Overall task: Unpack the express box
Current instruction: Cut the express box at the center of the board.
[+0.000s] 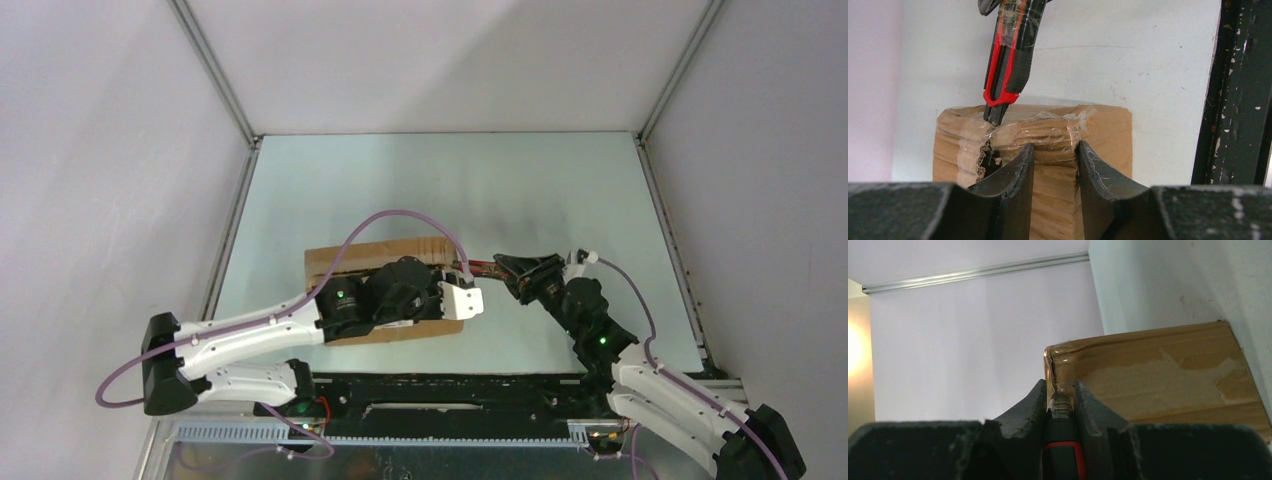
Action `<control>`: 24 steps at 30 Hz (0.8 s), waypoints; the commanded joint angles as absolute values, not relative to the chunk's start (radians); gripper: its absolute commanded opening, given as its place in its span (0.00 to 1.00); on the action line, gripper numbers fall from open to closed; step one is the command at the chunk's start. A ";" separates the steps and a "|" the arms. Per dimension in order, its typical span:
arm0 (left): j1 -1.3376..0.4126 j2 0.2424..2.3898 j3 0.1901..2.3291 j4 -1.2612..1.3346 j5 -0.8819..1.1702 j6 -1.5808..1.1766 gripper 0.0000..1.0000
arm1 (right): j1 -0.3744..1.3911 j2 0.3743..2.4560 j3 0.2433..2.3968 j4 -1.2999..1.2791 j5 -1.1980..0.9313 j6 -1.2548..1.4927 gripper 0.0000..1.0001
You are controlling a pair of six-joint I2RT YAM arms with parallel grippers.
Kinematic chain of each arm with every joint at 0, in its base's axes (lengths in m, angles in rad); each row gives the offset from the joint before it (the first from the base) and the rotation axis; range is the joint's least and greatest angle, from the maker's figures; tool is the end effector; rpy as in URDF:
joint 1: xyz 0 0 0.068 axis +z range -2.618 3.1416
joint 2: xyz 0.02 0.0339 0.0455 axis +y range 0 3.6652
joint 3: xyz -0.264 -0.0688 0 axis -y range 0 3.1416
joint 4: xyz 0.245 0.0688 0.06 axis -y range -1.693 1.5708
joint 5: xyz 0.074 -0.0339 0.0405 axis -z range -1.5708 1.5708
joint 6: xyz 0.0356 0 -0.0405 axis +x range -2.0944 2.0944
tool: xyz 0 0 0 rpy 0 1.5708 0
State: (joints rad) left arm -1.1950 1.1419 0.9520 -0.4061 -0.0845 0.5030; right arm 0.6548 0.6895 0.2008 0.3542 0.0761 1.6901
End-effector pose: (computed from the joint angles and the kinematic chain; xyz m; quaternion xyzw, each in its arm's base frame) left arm 0.0956 -0.2340 0.3048 0.6496 0.5981 -0.1236 0.4528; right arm 0.1359 0.1010 0.2047 0.3941 0.6415 0.5949 0.2814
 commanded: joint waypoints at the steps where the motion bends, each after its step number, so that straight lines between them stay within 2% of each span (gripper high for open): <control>1: -1.228 1.193 0.931 -0.329 0.077 0.533 0.00 | 0.711 0.742 0.263 0.426 -0.082 1.651 0.00; 10: -1.222 1.185 0.888 -0.305 0.048 0.491 0.00 | 0.717 0.769 0.277 0.435 -0.112 1.659 0.00; 17: -1.158 1.119 0.776 -0.308 0.037 0.364 0.00 | 0.481 0.597 0.272 0.274 -0.303 1.638 0.00; 24: -1.146 1.081 0.719 -0.330 0.013 0.302 0.00 | 0.342 0.583 0.256 0.234 -0.443 1.629 0.00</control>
